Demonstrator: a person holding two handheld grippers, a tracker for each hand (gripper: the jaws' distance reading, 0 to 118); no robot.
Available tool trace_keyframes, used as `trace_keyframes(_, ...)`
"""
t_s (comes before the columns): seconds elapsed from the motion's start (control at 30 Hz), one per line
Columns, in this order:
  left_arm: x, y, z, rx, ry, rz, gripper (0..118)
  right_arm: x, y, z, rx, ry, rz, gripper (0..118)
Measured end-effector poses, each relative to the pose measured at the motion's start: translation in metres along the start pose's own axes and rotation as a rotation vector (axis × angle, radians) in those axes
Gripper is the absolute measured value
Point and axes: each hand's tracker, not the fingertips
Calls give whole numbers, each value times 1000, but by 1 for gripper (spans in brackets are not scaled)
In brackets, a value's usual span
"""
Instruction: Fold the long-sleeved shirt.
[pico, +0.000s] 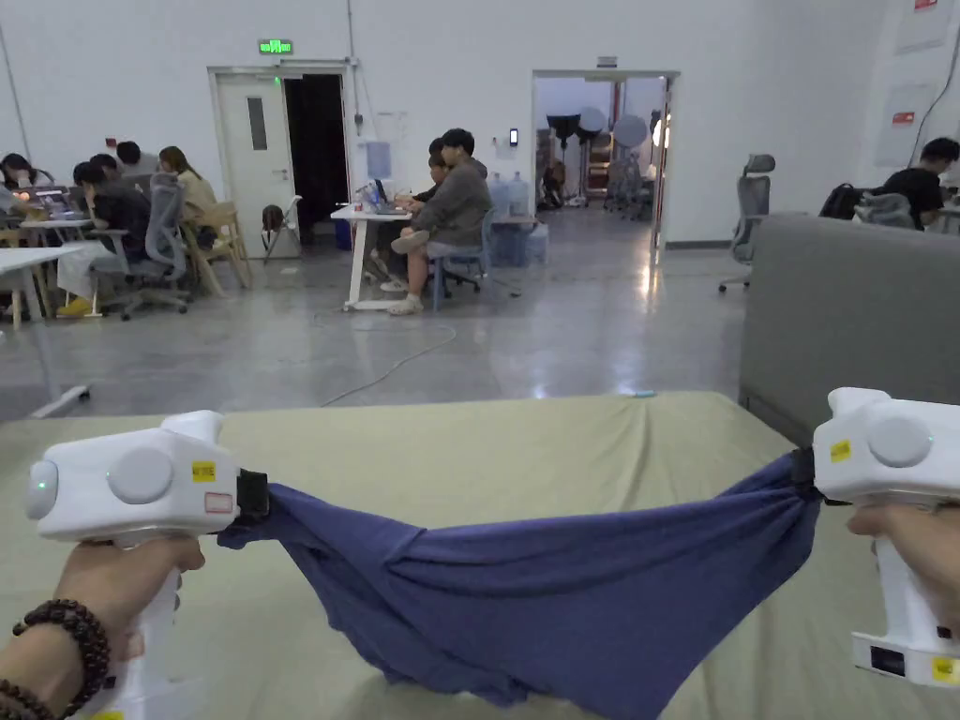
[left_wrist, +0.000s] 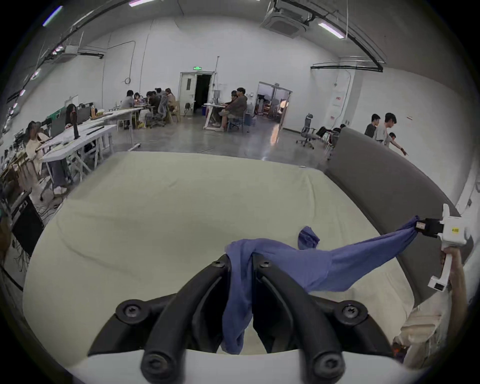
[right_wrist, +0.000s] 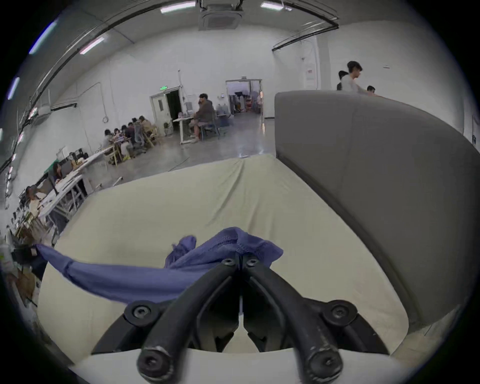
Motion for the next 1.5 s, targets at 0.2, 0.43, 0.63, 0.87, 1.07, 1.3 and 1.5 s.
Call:
trace_keyframes(0.2,-18,-132,44,-152,36,-36,7,25,-138,34,-169,56,24,0)
trace_keyframes(0.43,-35,-289,59,-455,4,-32,7,39,-279,49,-521,55,195,0)
trace_keyframes(0.63,-35,-311,62,-450,-13,-16,17,46,-303,32,-569,52,193,6)
trace_keyframes(0.87,-33,-251,92,-326,12,-70,118,36,-246,75,-353,0,228,107)
trace_keyframes(1.07,-3,-197,56,-270,-44,-100,0,14,-233,71,-347,98,183,0)
trace_keyframes(1.3,47,-114,-91,-272,-85,-163,80,-14,-240,37,-382,133,240,0)
trace_keyframes(1.5,67,-89,-226,-354,-5,-146,117,-31,-237,4,-422,136,263,0)
